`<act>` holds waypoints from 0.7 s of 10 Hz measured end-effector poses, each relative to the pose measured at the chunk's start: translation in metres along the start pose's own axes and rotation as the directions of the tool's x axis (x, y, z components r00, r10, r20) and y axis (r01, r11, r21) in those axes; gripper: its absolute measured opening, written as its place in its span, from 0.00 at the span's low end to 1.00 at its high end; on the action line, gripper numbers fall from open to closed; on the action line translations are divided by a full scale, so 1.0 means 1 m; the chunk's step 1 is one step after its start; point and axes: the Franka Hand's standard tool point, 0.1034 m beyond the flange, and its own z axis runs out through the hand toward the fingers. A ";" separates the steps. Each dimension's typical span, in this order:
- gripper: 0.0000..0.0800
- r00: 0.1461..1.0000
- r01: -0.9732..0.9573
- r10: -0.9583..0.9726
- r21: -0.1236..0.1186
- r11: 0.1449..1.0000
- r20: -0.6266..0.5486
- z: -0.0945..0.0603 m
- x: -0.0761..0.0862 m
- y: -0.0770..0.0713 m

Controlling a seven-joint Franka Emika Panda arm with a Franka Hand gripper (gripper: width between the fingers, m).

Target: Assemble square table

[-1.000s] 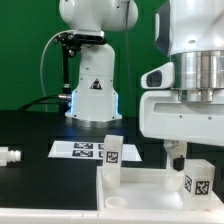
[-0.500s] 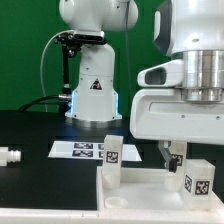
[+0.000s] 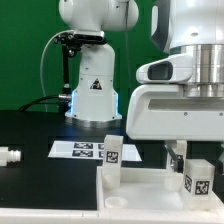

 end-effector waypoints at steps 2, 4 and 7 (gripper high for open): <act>0.36 0.994 -0.108 0.108 -0.002 0.994 0.000 0.000 0.000 0.001; 0.36 0.926 -0.379 0.379 -0.028 0.925 -0.005 0.000 -0.001 0.002; 0.36 0.607 -0.794 0.795 -0.038 0.607 0.012 0.001 -0.002 0.008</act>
Offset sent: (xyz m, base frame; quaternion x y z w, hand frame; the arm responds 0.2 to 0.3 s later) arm 0.0002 -0.0081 -0.0041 -0.0838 0.0356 0.2275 0.9695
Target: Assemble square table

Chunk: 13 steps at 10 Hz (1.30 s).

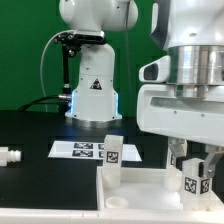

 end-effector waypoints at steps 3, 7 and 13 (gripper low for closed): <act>0.36 0.911 -0.413 0.413 -0.014 0.911 0.019 0.000 -0.003 0.002; 0.37 0.893 -0.451 0.451 -0.020 0.893 0.012 0.001 -0.003 0.002; 0.81 0.984 0.178 -0.177 -0.011 0.984 0.010 0.004 -0.022 -0.002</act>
Offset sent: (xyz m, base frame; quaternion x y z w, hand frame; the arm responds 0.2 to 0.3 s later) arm 0.0091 0.0014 0.0045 -0.0040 0.0035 0.1583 0.9874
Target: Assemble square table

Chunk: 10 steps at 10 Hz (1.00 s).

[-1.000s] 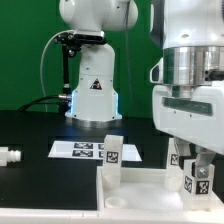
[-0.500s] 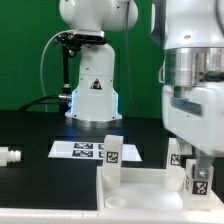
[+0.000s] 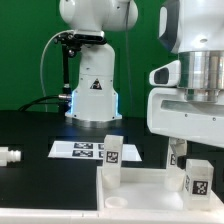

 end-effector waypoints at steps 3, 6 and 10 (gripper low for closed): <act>0.81 0.857 0.515 -0.515 -0.004 0.857 -0.014 -0.004 0.012 -0.001; 0.75 0.860 0.511 -0.511 -0.002 0.860 -0.012 -0.004 0.015 0.000; 0.39 0.929 0.369 -0.369 -0.011 0.929 -0.019 -0.004 0.022 0.004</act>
Offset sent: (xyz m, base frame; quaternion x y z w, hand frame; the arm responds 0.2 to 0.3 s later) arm 0.0066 0.0063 0.0040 0.0626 -0.0397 -0.3491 0.9342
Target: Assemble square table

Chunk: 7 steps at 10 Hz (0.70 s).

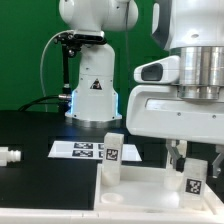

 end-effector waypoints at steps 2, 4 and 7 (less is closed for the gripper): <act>0.39 0.994 -0.107 0.107 -0.022 0.994 -0.004 -0.001 0.003 0.006; 0.39 0.993 -0.119 0.119 -0.025 0.993 -0.006 -0.001 0.005 0.008; 0.39 0.995 -0.098 0.099 -0.027 0.995 0.000 -0.002 0.007 0.010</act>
Offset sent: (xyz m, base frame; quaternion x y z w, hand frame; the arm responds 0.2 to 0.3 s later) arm 0.0000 0.0000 0.0000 0.0000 0.0000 0.0650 0.9979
